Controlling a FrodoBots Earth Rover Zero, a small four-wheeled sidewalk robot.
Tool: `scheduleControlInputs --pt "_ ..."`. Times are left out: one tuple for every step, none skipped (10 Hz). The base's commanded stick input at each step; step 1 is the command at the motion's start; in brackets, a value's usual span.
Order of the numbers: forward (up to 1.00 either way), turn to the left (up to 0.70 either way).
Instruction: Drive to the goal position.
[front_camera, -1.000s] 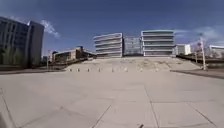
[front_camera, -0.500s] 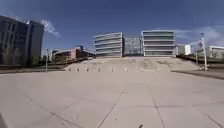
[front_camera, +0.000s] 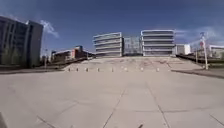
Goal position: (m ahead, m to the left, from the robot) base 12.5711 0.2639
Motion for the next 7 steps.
scheduleControlInputs --pt "0.44 -0.01" --pt "0.44 -0.01" --pt "0.44 -0.01" --pt "0.43 -0.01" --pt "0.44 -0.01" --pt "0.44 -0.01" --pt "0.43 -0.01"
